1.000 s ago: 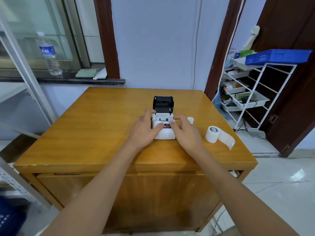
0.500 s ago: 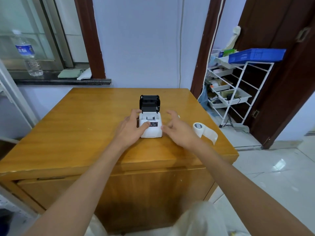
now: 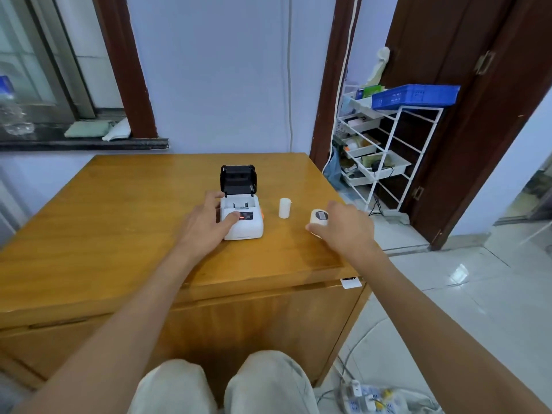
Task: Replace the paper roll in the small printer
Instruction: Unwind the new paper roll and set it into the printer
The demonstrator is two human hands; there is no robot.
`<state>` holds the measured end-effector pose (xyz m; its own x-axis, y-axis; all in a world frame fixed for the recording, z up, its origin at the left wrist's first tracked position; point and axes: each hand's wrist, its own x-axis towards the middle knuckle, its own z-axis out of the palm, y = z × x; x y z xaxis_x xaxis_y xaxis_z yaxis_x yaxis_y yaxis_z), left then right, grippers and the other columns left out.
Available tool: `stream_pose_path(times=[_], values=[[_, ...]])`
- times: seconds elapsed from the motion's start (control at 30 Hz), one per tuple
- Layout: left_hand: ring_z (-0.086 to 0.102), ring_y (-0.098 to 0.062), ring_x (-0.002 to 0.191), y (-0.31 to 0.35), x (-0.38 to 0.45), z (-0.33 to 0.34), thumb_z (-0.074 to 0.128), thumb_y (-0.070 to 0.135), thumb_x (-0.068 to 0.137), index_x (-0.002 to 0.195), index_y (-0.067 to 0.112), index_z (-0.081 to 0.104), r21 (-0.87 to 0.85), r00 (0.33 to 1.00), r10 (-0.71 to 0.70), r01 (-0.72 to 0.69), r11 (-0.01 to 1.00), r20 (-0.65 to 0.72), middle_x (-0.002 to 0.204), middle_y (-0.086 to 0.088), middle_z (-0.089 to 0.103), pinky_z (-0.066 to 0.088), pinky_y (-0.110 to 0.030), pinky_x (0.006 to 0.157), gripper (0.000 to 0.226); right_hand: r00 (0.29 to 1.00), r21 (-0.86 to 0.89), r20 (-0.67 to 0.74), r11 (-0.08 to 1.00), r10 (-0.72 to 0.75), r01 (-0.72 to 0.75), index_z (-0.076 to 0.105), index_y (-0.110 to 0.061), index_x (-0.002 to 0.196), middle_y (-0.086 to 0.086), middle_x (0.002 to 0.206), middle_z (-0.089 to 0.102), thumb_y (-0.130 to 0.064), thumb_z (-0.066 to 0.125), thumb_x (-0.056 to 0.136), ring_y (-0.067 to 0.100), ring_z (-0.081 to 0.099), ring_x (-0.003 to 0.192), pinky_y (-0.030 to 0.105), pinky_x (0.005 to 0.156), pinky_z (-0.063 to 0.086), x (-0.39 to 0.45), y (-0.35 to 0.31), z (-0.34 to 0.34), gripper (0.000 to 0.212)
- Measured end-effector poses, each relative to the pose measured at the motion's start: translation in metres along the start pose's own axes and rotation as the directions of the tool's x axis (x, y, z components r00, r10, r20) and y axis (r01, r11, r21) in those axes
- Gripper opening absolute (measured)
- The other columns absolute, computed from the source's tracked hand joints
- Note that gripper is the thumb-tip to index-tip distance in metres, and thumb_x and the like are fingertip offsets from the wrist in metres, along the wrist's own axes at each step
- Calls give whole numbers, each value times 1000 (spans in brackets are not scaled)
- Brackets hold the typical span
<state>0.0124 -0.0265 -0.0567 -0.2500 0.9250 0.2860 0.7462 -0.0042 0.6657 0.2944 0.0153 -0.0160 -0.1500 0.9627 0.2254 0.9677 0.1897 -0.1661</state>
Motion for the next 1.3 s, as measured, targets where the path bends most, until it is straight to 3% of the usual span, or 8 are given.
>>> stream_pose_path(times=[0.1, 0.2, 0.43, 0.67, 0.83, 1.03, 1.17, 1.3], values=[[62, -27, 120, 0, 1, 0, 56, 45, 99, 142, 26, 39, 5, 1000, -10, 10, 1000, 16, 144, 0, 61, 45, -39, 86, 50, 995, 122, -60, 989, -74, 81, 57, -19, 97, -2, 87, 64, -61, 68, 88, 26, 63, 85, 34, 59, 37, -7, -17, -3, 44], [57, -23, 122, -1, 0, 1, 51, 52, 97, 136, 23, 48, 208, 991, 77, -52, 977, -113, 138, 0, 56, 33, -43, 102, 50, 965, 146, -95, 956, -244, 256, 64, -23, 124, -1, 114, 73, -60, 65, 92, 28, 66, 107, 38, 85, 44, -15, -46, -2, 49], [54, -20, 84, 5, -15, -8, 33, 50, 105, 89, 18, 62, 87, 885, 413, -404, 911, -216, 86, 7, 56, 41, -46, 82, 46, 791, 114, -350, 815, -503, 569, 64, -22, 120, -3, 115, 66, -33, 75, 91, 22, 60, 110, 35, 86, 39, -18, -108, 35, 33], [64, -9, 84, 6, -18, -9, 67, 44, 89, 91, 24, 74, -191, 949, 190, -241, 951, -251, 88, 11, 72, 48, -25, 74, 21, 791, 310, -468, 764, -395, 565, 63, -20, 118, -2, 109, 64, -29, 82, 86, 19, 56, 102, 35, 87, 45, -16, -115, 57, 38], [65, -10, 80, 0, -14, -26, 72, 34, 94, 90, 23, 80, -766, 956, -250, 47, 641, -151, 83, 11, 79, 49, -23, 74, 14, 771, 367, -553, 738, -316, 566, 72, -20, 93, -8, 92, 67, -28, 72, 97, 19, 56, 91, 40, 82, 44, -14, -106, 61, 9], [63, -26, 88, 10, -20, -23, 74, 33, 91, 95, 8, 78, -911, 957, -284, 165, 377, 57, 95, -14, 76, 53, -37, 83, 25, 776, 503, -598, 660, -201, 559, 64, -14, 89, -4, 116, 73, -12, 66, 98, 18, 60, 106, 42, 90, 50, -16, -103, 57, 9], [69, -24, 92, 4, -19, -26, 77, 40, 83, 97, 7, 75, -930, 952, -290, 193, 312, 101, 97, -14, 77, 55, -41, 95, 36, 660, 330, -605, 615, -444, 716, 63, -9, 90, 0, 132, 72, 1, 68, 91, 18, 63, 119, 33, 100, 51, -25, -112, 54, 11], [67, -18, 81, 4, -20, -25, 79, 38, 82, 117, 13, 69, -939, 963, -255, 165, 303, 87, 95, -6, 75, 55, -34, 76, 44, 602, 242, -578, 590, -550, 771, 70, -7, 104, 1, 127, 74, -7, 67, 92, 18, 68, 109, 37, 89, 56, -27, -112, 58, 12]])
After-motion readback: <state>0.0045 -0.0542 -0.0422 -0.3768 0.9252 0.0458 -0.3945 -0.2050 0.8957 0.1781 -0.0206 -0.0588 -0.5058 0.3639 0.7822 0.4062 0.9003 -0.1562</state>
